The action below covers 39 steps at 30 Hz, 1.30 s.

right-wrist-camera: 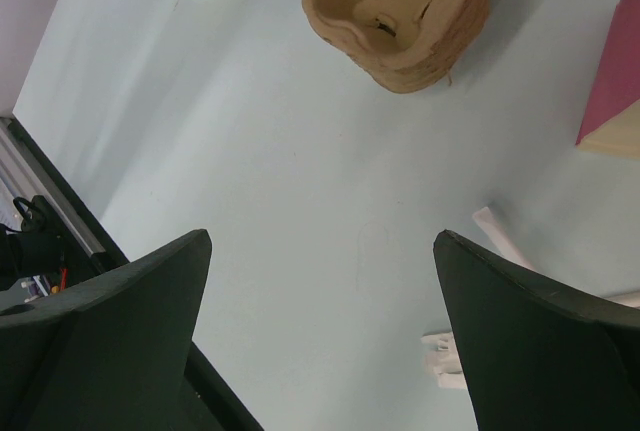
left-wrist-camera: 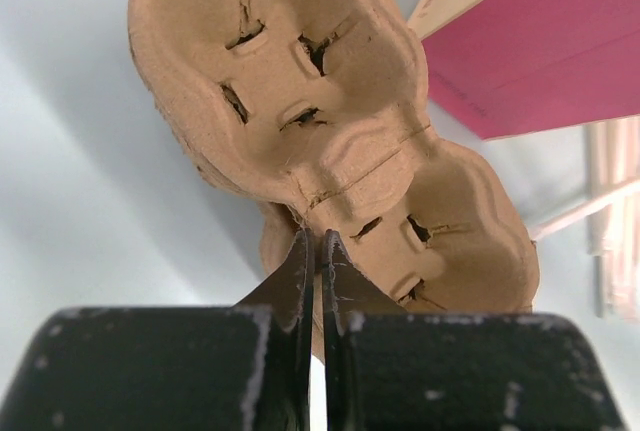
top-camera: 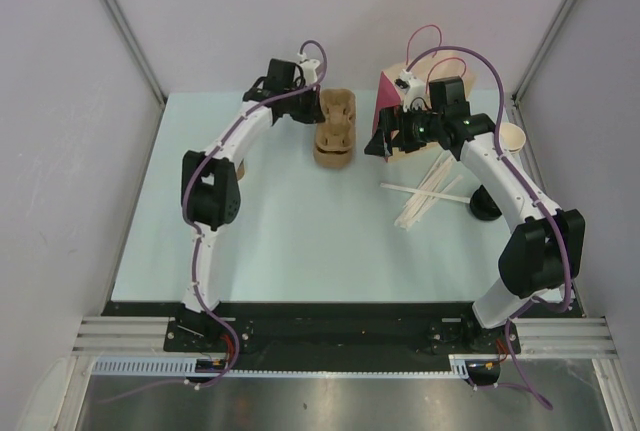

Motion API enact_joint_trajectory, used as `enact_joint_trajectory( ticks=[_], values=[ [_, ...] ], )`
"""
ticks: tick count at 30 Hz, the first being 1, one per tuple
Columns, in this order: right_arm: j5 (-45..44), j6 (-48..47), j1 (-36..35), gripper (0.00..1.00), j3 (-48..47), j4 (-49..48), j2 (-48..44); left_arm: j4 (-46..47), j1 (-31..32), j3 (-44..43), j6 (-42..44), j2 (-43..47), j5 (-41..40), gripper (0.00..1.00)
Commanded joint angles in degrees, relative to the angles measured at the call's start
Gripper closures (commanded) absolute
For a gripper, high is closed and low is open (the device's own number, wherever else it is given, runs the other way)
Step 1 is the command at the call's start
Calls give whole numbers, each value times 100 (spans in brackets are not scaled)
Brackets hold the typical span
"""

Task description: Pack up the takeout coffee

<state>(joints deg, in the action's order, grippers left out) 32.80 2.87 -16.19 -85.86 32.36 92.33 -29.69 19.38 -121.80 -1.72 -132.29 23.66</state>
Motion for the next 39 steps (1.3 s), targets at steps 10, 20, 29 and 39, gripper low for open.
enact_joint_trajectory(
  ticks=[10,20,29,39],
  values=[
    [-80,11,-95,2,-457,-256,127,394,-74,-46,-505,792,622,100],
    [-300,275,-280,6,-1336,-511,549,1000,-443,701,-953,1275,1755,100],
    [130,1074,-17,16,-1530,-1028,277,3281,-1032,2238,-2306,2241,3618,100],
    [385,2112,-139,29,-1512,-1636,179,5068,-1111,3618,-3658,3104,4147,100]
  ],
)
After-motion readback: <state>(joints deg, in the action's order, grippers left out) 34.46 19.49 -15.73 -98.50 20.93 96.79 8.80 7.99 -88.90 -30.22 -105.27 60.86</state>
